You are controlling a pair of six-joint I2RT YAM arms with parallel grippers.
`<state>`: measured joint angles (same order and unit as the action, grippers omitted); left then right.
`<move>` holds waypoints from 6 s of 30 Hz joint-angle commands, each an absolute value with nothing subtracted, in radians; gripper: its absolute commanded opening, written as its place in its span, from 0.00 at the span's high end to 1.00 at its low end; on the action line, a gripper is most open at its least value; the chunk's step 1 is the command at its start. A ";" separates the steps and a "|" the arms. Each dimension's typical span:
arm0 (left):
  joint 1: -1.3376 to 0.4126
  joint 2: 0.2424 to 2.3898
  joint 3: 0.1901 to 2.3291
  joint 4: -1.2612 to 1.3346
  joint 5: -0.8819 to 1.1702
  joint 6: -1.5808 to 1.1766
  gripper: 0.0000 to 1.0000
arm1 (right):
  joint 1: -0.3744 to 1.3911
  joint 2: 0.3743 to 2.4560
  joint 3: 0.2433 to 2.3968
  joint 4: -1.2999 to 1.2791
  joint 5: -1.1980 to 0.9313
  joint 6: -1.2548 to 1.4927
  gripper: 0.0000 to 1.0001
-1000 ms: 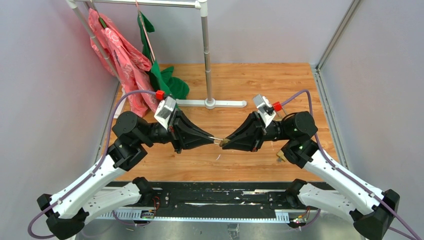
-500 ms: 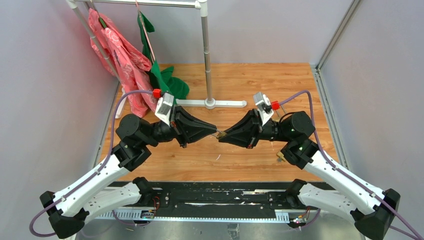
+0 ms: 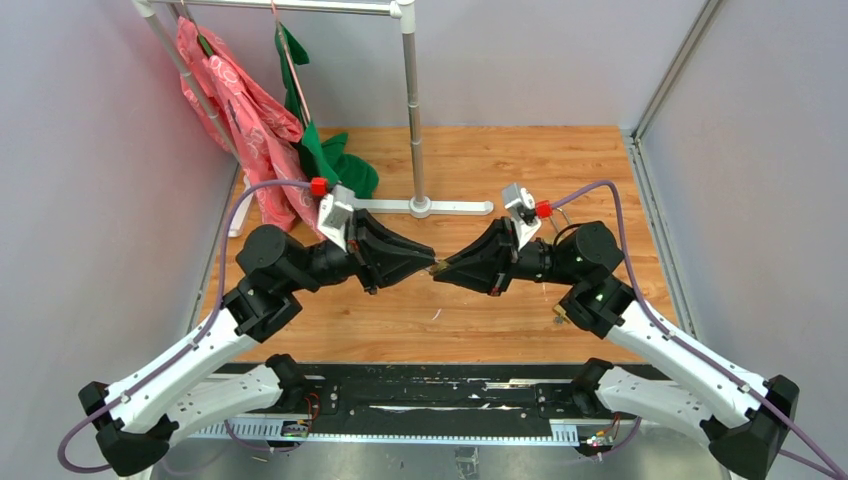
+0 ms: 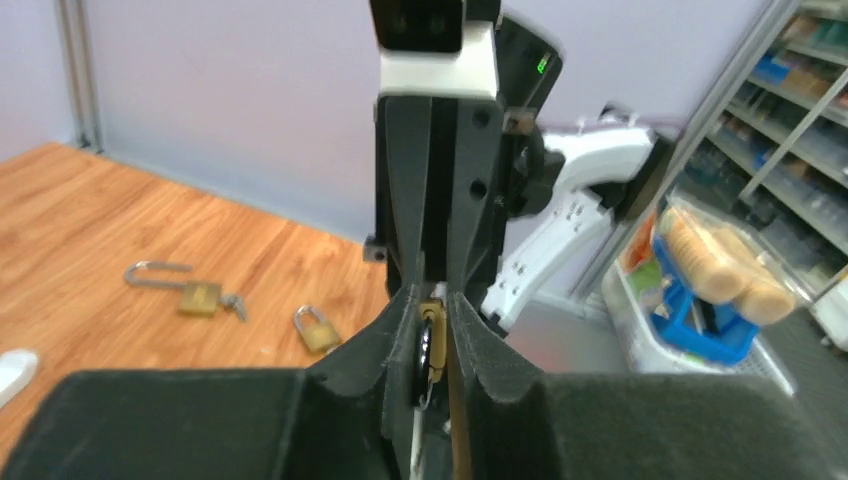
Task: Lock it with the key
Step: Lock the lock, then place the lock at the center of the board.
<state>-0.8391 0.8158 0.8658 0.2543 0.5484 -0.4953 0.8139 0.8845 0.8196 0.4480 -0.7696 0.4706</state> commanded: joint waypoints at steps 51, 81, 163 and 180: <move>-0.842 1.105 0.904 0.536 0.302 -0.831 0.28 | 0.523 0.897 0.443 1.230 -0.644 1.229 1.00; -0.798 1.010 0.867 0.469 0.227 -0.849 1.00 | 0.525 0.806 0.492 0.966 -0.646 1.091 0.55; -0.494 1.673 1.106 -0.509 0.578 -0.172 1.00 | 0.857 1.002 0.451 0.247 0.041 0.999 1.00; -0.400 1.889 1.198 -0.533 0.412 -0.166 1.00 | 0.864 0.937 0.387 0.189 0.123 1.012 1.00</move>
<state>-0.4229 1.8893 1.1912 -0.5411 0.5480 -0.1856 0.8532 0.9649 0.4202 0.2272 0.0547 1.0016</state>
